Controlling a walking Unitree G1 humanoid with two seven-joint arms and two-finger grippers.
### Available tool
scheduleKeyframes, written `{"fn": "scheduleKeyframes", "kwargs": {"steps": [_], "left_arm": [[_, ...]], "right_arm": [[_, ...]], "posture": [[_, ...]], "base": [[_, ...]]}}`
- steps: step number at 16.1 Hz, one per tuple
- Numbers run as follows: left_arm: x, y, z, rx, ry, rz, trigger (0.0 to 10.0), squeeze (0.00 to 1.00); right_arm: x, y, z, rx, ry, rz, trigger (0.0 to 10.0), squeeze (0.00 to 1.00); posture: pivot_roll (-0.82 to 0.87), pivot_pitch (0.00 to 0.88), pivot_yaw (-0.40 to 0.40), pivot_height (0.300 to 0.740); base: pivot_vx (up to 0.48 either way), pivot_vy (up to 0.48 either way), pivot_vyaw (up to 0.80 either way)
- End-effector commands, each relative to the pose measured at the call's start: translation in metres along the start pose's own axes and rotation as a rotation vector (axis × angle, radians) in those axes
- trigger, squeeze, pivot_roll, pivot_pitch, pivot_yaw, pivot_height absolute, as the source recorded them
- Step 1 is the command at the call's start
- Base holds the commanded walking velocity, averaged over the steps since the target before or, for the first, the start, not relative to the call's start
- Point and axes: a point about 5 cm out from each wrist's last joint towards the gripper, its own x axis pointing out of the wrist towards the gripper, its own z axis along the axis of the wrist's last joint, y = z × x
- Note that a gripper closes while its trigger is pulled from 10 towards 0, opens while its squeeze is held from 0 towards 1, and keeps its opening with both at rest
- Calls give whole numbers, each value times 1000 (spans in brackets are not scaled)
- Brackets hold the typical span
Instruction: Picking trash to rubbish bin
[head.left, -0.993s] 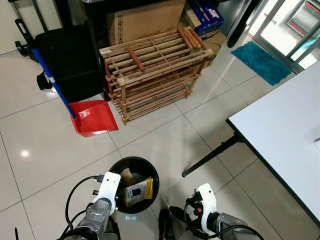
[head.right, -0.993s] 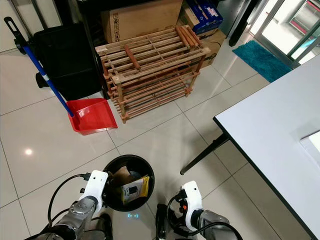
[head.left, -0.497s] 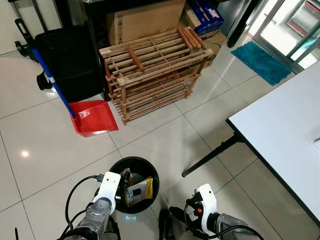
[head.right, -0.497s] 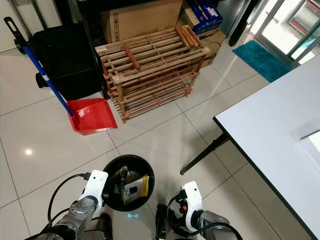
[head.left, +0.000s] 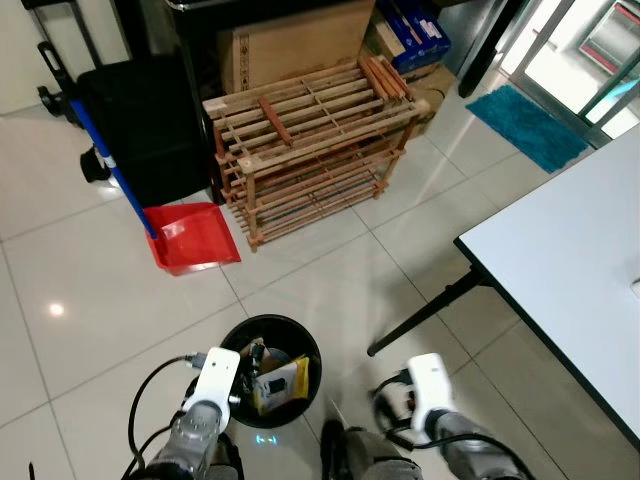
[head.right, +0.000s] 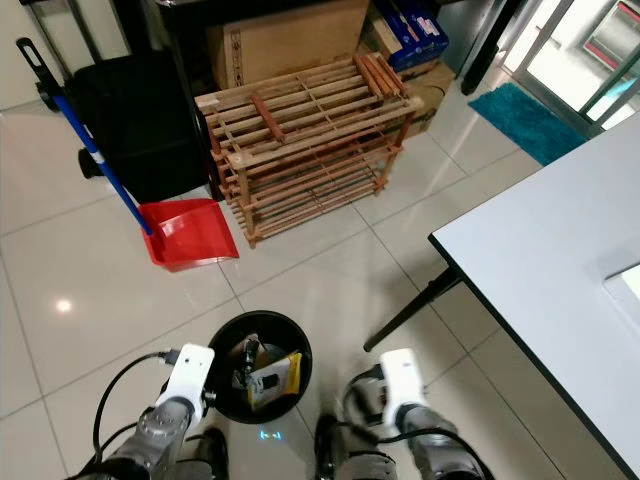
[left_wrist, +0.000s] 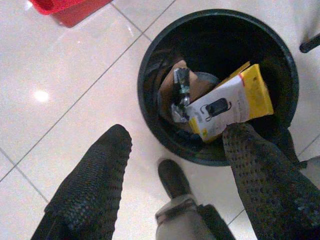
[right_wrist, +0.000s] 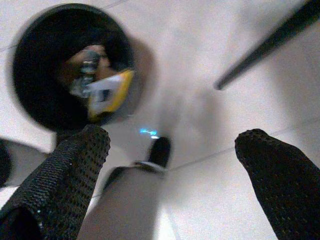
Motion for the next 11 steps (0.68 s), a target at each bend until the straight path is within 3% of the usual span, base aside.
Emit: {"fn": "scheduleKeyframes", "kwargs": {"steps": [1, 2, 8, 11], "left_arm": [[-3, -1, -9, -19, 21, 4, 10000, 0], [-3, 1, -10, -24, 27, 6, 10000, 0], [-6, 14, -25, -21, 94, 47, 10000, 0], [-9, 13, -33, -18, 119, 50, 10000, 0]], "right_arm": [[-4, -4, -17, -12, 65, -40, 10000, 0], [-4, -3, -19, -44, 82, -34, 10000, 0], [-2, 8, -31, 4, 121, -81, 10000, 0], [-3, 10, -38, 1, 144, -71, 10000, 0]], "posture": [[-20, 152, -96, 740], [-8, 137, -91, 740], [15, 57, -70, 740], [18, 42, -82, 740]], "base": [[0, 0, 0], [0, 0, 0], [0, 0, 0], [0, 0, 0]]}}
